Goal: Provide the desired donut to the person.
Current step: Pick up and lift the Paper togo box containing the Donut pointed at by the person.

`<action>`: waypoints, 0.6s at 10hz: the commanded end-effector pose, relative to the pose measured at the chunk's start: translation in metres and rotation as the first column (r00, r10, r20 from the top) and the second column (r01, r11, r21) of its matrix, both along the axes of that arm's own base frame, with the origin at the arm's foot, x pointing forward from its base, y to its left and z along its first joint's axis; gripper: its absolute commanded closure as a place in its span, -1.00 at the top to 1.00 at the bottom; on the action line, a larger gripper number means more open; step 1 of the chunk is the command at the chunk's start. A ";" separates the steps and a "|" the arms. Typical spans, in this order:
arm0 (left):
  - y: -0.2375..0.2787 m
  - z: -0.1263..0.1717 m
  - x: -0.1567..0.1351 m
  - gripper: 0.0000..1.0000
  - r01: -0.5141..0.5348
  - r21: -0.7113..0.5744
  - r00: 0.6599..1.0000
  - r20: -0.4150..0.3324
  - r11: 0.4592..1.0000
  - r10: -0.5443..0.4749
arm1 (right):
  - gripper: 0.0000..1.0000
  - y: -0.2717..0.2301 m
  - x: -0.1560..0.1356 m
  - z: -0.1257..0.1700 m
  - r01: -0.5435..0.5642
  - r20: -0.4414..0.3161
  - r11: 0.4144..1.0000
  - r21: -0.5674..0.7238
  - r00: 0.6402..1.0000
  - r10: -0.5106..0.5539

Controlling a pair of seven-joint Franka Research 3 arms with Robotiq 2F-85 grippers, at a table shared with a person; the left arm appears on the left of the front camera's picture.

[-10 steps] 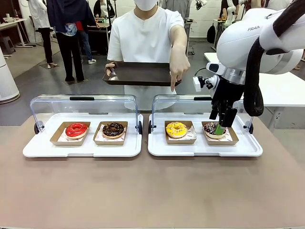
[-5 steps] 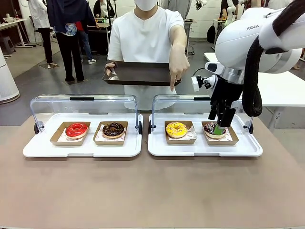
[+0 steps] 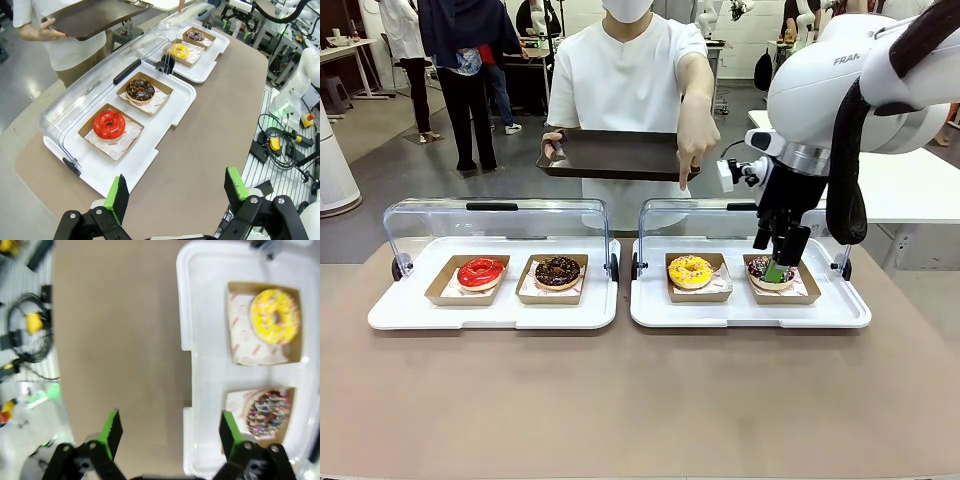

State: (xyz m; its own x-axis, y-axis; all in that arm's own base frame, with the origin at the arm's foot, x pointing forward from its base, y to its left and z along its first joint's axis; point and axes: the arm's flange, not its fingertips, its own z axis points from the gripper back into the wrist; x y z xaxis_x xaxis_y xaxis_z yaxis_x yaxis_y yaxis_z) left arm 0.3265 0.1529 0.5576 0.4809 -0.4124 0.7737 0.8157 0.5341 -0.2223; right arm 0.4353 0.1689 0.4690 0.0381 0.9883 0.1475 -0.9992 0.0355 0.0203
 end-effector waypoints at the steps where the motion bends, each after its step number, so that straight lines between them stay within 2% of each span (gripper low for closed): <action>1: 0.001 0.001 0.000 1.00 0.007 -0.018 1.000 0.014 1.000 -0.007 | 1.00 0.029 0.005 -0.009 -0.030 0.057 0.997 -0.075 0.998 0.035; 4: 0.001 0.001 0.000 1.00 0.007 -0.018 1.000 0.014 1.000 -0.007 | 1.00 0.045 0.017 -0.029 -0.021 0.102 0.992 -0.121 0.994 0.034; 6: 0.001 0.001 0.000 1.00 0.007 -0.018 1.000 0.014 1.000 -0.007 | 1.00 0.050 0.027 -0.048 -0.021 0.081 0.992 -0.126 0.996 0.031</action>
State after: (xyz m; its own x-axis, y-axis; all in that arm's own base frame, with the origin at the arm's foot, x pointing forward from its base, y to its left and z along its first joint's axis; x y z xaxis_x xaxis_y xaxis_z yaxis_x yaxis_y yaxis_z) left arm 0.3265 0.1529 0.5577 0.4808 -0.4125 0.7737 0.8157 0.5341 -0.2222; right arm 0.4536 0.2139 0.4273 -0.0206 0.9986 0.0479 -0.9980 -0.0177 -0.0608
